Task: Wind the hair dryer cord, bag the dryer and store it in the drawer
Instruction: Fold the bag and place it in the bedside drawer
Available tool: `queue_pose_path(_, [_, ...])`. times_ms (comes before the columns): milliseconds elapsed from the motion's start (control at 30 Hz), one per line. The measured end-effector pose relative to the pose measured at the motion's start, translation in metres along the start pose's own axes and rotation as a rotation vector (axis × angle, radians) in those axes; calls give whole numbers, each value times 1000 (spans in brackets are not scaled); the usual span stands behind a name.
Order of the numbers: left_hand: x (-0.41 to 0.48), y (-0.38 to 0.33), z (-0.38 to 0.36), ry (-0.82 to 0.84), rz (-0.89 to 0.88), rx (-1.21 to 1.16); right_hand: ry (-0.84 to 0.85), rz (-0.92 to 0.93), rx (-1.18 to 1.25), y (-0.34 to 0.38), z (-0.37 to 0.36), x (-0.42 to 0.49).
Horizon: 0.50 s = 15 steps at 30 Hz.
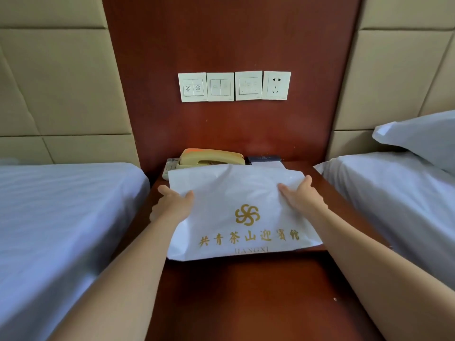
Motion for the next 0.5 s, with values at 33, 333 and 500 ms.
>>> queue_pose_path(33, [1, 2, 1, -9, 23, -22, -9, -4, -1, -3, -2, 1])
queue_pose_path(333, [-4, 25, 6, 163, 74, -221, 55, -130, 308, -21, 6, -7])
queue_pose_path(500, [-33, 44, 34, 126, 14, -257, 76, -149, 443, -40, 28, -38])
Point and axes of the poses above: each hand's wrist, its own x-axis towards the middle knuckle, its own z-axis out of the back of the hand, y = z × x, the point moved 8 cm from there along x, towards the middle knuckle, and after that the axes turned 11 degrees about -y, right-handed, at the moved point
